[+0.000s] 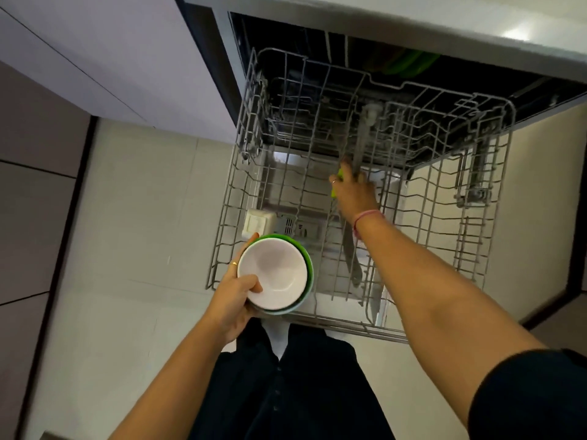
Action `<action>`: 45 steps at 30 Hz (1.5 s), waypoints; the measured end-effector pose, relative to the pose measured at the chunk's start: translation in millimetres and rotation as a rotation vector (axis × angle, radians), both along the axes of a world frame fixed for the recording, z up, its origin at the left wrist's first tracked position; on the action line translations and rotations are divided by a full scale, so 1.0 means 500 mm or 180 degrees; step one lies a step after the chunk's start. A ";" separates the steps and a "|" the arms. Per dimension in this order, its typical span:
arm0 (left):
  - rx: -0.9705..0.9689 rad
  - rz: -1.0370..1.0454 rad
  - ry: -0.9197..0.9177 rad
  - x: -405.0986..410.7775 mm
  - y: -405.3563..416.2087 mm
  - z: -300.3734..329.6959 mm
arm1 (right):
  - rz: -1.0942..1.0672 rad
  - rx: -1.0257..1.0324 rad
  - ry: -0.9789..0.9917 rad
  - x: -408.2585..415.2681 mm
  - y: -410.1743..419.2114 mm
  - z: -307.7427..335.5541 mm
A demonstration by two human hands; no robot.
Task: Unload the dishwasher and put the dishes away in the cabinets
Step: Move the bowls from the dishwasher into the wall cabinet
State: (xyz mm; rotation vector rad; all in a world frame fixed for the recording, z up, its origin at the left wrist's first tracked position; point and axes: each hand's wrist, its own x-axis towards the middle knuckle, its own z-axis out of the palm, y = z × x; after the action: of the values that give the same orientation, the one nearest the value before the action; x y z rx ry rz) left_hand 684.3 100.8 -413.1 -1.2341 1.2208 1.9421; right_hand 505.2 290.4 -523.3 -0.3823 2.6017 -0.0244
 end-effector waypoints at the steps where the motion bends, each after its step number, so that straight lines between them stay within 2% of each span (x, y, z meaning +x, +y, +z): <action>1: 0.0007 -0.0036 -0.0009 0.000 -0.007 -0.001 | -0.0009 0.0136 0.0100 -0.009 0.000 0.008; 3: 0.0005 -0.0112 -0.0002 -0.002 -0.019 0.001 | -0.0273 0.0149 0.0231 -0.029 -0.008 0.036; 6: 0.0027 -0.0194 0.0018 0.000 -0.039 0.004 | -0.0614 -0.0292 0.0036 -0.030 -0.054 0.083; 9: 0.0048 -0.0276 0.0047 0.004 -0.054 0.014 | -0.0251 -0.0883 -0.0551 0.031 -0.141 0.113; 12: 0.0062 -0.0371 0.0093 0.012 -0.071 0.030 | 0.0600 -0.0603 -0.0520 0.112 -0.229 0.072; 15: 0.0066 -0.0443 0.0095 0.026 -0.096 0.036 | 0.0989 -0.0145 -0.0227 0.161 -0.275 0.008; 18: 0.0057 -0.0464 0.0115 0.047 -0.133 0.036 | 0.1063 0.0130 -0.0083 0.182 -0.292 -0.028; 21: 0.0042 -0.0447 0.0148 0.060 -0.156 0.038 | 0.0999 0.0199 -0.0199 0.186 -0.291 -0.037; 27: 0.0042 -0.0461 0.0308 0.082 -0.172 0.048 | 0.1210 0.0440 -0.0078 0.174 -0.270 -0.022; 29: 0.0042 -0.0435 0.0331 0.093 -0.178 0.057 | 0.1050 0.0357 -0.0157 0.172 -0.246 -0.006; 30: 0.0039 -0.0442 0.0347 0.098 -0.181 0.061 | 0.0778 0.0170 -0.0202 0.174 -0.234 0.011; 32: 0.0011 -0.0479 0.0385 0.107 -0.188 0.068 | -0.0179 -0.0521 -0.0264 0.179 -0.210 0.032; 36: -0.0047 -0.0508 0.0459 0.122 -0.197 0.104 | -0.2756 -0.2962 -0.0056 0.218 -0.173 0.140; 38: -0.0048 -0.0527 0.0486 0.123 -0.194 0.123 | -0.3450 -0.3952 0.0096 0.244 -0.164 0.219; 40: -0.0037 -0.0571 0.0547 0.124 -0.187 0.142 | -0.3580 -0.4823 0.0185 0.279 -0.164 0.299; 42: -0.0020 -0.0601 0.0622 0.120 -0.176 0.161 | -0.3243 -0.5426 0.0091 0.309 -0.175 0.371; 45: 0.0044 -0.0642 0.0747 0.117 -0.155 0.206 | -0.2608 -0.5607 -0.0102 0.354 -0.192 0.457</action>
State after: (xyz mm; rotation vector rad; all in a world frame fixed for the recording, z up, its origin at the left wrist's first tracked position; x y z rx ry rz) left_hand 742.9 23.2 -309.9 -0.8564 1.3869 1.9802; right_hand 682.3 194.3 -294.6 0.1967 1.7650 -2.4756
